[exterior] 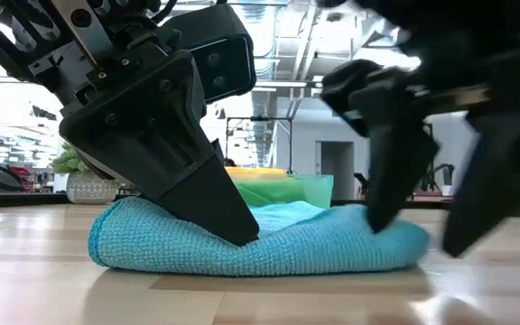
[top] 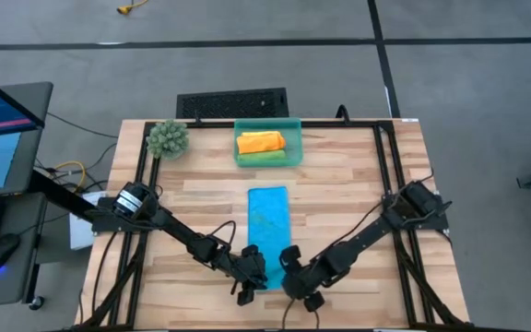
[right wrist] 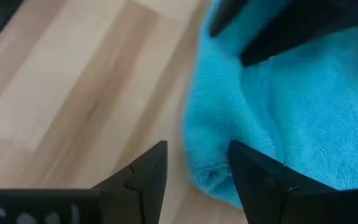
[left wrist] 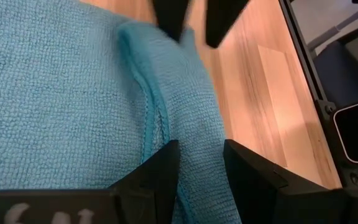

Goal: Roll microfiber towels into tight, uniform cylinder then place into a basket
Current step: Roll the blue towel

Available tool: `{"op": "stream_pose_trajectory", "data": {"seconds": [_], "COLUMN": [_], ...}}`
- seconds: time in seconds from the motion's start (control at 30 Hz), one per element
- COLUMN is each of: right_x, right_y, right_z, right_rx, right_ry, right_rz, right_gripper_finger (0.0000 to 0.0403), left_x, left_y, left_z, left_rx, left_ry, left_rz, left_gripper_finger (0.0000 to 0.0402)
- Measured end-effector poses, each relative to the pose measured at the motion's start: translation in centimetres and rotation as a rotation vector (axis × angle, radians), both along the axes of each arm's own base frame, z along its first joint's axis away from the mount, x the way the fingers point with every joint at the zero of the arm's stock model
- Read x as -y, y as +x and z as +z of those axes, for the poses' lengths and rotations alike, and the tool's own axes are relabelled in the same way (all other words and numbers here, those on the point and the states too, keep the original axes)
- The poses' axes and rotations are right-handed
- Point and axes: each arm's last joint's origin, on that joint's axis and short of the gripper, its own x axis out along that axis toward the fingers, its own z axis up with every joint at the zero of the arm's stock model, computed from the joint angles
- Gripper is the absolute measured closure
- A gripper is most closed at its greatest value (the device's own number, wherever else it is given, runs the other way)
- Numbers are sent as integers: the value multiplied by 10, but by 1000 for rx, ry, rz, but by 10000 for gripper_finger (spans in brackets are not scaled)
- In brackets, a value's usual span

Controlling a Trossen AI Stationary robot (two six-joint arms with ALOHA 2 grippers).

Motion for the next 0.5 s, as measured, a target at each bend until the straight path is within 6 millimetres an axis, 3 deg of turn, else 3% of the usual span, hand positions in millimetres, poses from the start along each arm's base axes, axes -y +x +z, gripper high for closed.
{"op": "stream_pose_trajectory", "data": {"seconds": [0.3,0.5], "right_x": [14,14], "right_y": [8,7], "right_z": [-6,-7], "right_rx": [-62,-85], "right_ry": [72,117], "right_rz": [-112,-199], "right_gripper_finger": [227,285], "left_x": [0,-1], "left_y": [0,0], "left_z": [0,-1], "left_rx": [-6,-15], "left_ry": [-3,-10], "left_rz": [-7,-15], "left_gripper_finger": [276,276]}}
